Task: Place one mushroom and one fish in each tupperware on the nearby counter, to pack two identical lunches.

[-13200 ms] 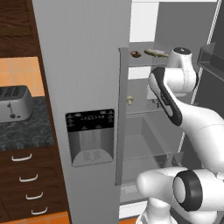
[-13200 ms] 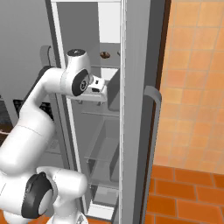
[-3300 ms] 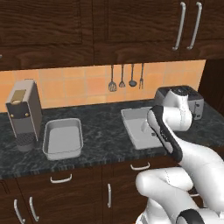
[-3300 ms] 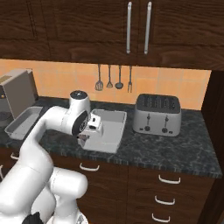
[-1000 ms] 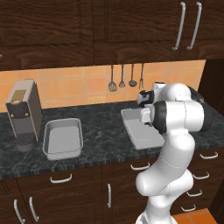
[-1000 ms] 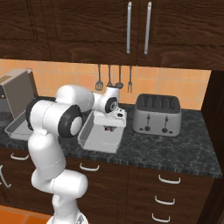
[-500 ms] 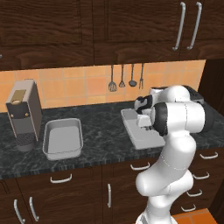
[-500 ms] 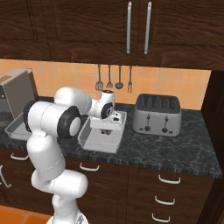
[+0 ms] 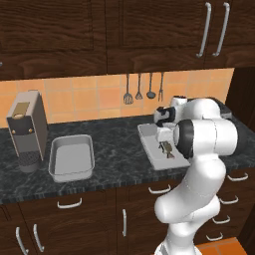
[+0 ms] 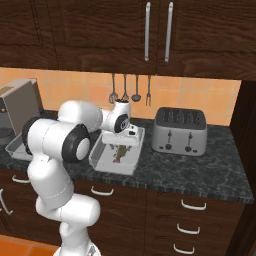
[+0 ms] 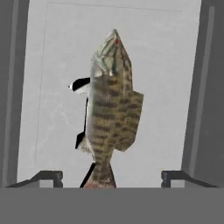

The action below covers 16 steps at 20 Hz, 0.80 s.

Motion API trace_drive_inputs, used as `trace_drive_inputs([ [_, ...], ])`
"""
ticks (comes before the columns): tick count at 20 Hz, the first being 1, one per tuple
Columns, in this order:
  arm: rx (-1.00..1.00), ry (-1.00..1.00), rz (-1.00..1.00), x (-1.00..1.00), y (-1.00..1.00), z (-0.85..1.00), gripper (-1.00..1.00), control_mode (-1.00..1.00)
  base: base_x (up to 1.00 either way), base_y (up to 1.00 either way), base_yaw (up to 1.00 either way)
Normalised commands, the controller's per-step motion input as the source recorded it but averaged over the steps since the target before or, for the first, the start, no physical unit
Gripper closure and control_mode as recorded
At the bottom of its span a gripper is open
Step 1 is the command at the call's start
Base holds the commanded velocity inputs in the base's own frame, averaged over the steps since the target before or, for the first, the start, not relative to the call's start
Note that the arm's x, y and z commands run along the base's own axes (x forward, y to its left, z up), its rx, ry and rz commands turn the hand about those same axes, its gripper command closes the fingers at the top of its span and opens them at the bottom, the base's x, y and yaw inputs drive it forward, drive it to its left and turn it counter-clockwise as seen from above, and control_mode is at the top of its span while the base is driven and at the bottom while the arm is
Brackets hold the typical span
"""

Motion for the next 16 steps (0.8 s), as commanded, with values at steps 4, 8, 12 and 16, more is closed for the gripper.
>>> trace_drive_inputs([
  [4, 0.0, -0.13, 0.0, -0.56, -0.02, 0.91, -1.0, -1.0, 0.0, 0.0, 0.0],
  [8, 0.0, -0.07, 0.02, -1.0, 0.23, 0.74, -1.0, -1.0, 0.0, 0.0, 0.0],
  [12, 0.0, -0.04, 0.0, -1.0, 0.67, 0.53, -1.0, -1.0, 0.0, 0.0, 0.0],
  [16, 0.0, -0.06, 0.0, -1.0, 0.5, 0.63, -1.0, -1.0, 0.0, 0.0, 0.0],
])
